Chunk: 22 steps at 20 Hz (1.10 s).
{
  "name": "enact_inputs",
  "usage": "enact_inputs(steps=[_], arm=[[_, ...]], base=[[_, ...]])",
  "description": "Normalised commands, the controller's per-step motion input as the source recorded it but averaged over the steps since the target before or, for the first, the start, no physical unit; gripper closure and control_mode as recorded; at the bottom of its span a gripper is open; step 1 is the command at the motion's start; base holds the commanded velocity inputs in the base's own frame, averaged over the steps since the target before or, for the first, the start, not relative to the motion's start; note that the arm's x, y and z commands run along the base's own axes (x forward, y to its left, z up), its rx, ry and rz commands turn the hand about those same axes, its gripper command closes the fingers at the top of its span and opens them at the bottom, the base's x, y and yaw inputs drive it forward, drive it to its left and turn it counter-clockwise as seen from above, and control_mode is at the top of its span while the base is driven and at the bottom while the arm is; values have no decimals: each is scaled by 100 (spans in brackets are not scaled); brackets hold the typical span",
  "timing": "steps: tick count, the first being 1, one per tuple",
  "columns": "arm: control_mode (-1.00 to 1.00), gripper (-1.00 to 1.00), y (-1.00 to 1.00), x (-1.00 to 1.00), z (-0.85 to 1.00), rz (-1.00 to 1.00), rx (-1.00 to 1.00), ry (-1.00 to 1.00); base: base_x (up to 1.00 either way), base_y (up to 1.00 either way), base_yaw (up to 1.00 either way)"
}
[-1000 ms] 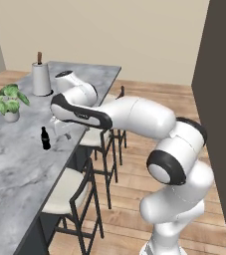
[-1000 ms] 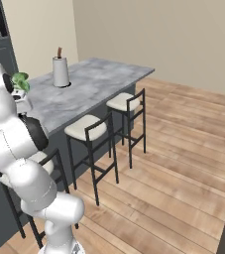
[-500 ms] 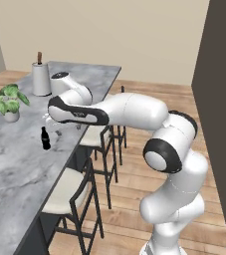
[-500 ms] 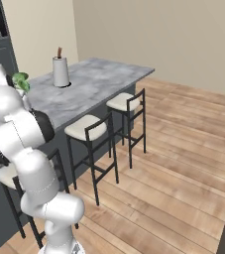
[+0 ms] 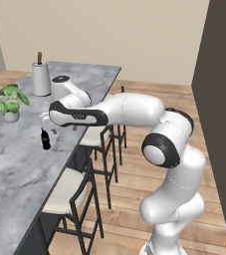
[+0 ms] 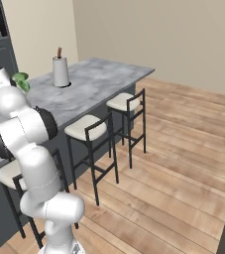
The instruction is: Place the large bottle from the dining counter next to the other large bottle outside the sink, and place the small bottle from the dining counter next to the other small bottle inside the sink.
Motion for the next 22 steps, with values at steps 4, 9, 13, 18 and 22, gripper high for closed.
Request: enact_inputs(steps=[4,9,13,18,22], arm=[[-100,-100,31,6,4,0,-3,10],[-100,-100,9,26,0,0,-1,4],[-100,-100,5,29,-3,0,0,-2],[-100,-100,30,20,-16,0,0,-6],[-100,-100,33,20,-15,0,0,0]], base=[[0,0,0],[0,0,0],[0,0,0],[0,0,0],[0,0,0]])
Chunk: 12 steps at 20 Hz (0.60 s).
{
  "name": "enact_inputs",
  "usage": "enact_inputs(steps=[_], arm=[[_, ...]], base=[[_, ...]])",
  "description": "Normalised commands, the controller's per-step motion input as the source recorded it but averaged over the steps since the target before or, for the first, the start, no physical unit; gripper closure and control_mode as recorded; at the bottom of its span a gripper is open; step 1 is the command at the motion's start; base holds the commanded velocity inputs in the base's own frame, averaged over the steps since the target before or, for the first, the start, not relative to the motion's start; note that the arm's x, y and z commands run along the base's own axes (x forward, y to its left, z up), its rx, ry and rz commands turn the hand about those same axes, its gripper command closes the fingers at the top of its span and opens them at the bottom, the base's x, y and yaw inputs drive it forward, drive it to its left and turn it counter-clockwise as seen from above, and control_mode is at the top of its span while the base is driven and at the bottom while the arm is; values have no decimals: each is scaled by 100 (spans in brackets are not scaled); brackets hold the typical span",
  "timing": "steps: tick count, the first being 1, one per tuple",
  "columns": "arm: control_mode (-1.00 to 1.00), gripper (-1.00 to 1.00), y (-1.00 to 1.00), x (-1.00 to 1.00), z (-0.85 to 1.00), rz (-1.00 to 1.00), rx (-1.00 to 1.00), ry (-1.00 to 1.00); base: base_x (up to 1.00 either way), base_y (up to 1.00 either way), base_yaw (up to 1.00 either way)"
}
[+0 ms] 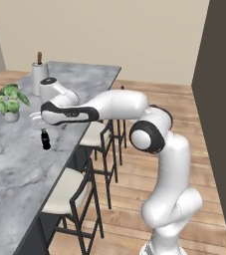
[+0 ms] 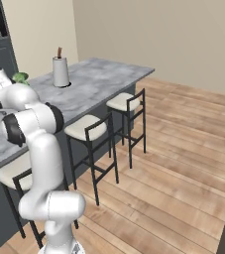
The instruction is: Place the large bottle from the dining counter next to the other large bottle outside the sink, and place the small bottle from the dining counter next to the other small bottle inside the sink.
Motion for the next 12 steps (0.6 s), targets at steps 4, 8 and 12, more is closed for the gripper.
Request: enact_inputs(steps=[4,8,12], arm=[[-100,-100,10,20,-4,0,0,0],[-100,-100,1,12,0,0,0,0],[-100,-100,5,13,-1,0,0,0]], base=[[0,0,0],[0,0,0],[0,0,0]])
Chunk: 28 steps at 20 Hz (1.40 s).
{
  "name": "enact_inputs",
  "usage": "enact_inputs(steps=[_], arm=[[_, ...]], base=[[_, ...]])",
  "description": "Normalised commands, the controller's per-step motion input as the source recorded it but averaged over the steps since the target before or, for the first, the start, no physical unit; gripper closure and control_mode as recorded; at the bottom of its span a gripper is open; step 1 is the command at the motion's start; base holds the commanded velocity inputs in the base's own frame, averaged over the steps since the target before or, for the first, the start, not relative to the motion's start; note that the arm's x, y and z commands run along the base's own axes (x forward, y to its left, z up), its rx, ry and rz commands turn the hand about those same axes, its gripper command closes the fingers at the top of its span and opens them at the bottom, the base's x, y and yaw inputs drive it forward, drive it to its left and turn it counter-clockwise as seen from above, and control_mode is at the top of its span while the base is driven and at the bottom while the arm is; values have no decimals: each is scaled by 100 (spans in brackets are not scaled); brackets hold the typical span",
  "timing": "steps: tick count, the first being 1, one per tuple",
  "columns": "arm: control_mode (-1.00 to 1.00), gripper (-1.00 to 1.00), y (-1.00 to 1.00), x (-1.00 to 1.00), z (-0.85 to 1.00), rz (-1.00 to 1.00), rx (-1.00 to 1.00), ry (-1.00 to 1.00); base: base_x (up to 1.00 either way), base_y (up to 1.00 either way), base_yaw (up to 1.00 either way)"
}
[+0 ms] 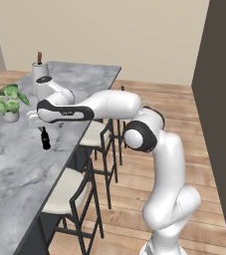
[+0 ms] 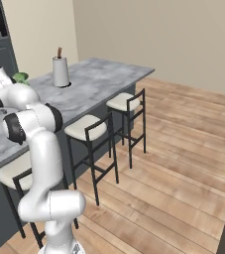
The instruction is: Place the large bottle from the dining counter next to the other large bottle outside the sink, and place the small bottle from the dining counter next to the other small bottle inside the sink.
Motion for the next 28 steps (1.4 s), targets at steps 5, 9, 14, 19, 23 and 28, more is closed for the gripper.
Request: enact_inputs(steps=[5,9,14,19,23,28], arm=[[-100,-100,4,23,-4,0,0,0],[-100,-100,0,24,-4,0,0,0],[-100,-100,7,20,-5,0,0,0],[-100,-100,20,14,-3,-1,0,0],[-100,-100,18,17,0,-1,0,0],[-100,-100,9,30,-1,0,0,0]], base=[[0,0,0],[0,0,0],[0,0,0],[0,0,0],[0,0,0],[0,0,0]])
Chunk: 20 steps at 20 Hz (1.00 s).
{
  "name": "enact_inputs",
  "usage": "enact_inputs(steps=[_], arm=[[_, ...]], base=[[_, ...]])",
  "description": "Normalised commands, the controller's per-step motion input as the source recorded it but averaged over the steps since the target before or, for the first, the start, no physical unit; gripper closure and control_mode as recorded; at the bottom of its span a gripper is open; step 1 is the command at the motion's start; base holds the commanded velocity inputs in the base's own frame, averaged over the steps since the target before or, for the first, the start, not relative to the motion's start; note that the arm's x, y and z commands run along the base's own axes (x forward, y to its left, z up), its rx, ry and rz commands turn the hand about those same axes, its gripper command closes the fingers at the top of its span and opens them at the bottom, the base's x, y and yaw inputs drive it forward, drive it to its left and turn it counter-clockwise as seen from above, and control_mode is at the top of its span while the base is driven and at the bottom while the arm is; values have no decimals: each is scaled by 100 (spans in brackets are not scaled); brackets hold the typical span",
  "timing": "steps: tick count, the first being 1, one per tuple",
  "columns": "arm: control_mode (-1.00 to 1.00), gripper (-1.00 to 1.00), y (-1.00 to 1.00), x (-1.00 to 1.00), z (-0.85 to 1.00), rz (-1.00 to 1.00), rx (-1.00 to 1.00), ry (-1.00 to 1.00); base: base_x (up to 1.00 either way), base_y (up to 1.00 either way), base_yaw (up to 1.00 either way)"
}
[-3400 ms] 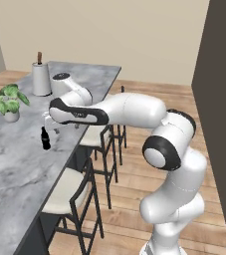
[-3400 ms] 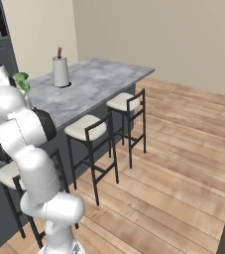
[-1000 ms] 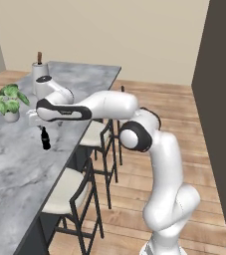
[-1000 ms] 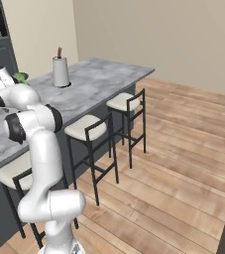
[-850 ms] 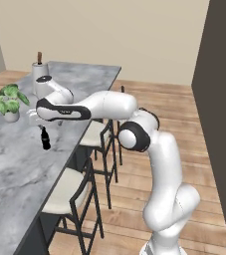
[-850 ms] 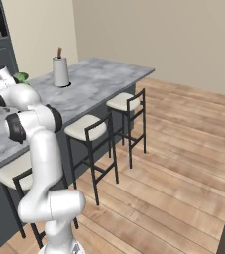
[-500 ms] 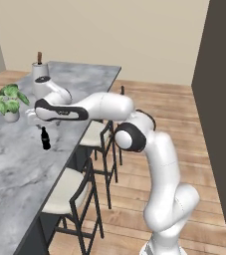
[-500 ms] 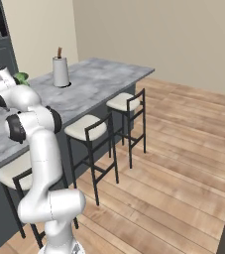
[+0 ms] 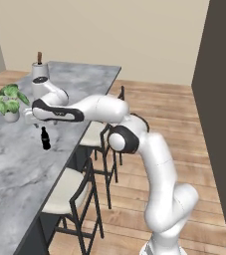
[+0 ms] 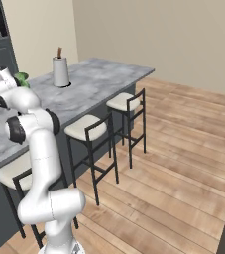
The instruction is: Place the large bottle from the dining counter next to the other large bottle outside the sink, and place the small bottle from the dining counter next to the other small bottle inside the sink.
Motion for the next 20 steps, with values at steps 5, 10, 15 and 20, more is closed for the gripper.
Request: enact_inputs(steps=[5,10,15,20], arm=[[-100,-100,14,28,-3,-1,-1,2],[-100,-100,18,17,-7,-1,0,5],[-100,-100,7,15,-1,0,0,5],[-100,-100,0,16,0,0,0,5]], base=[[0,0,0],[0,0,0],[0,0,0],[0,0,0]])
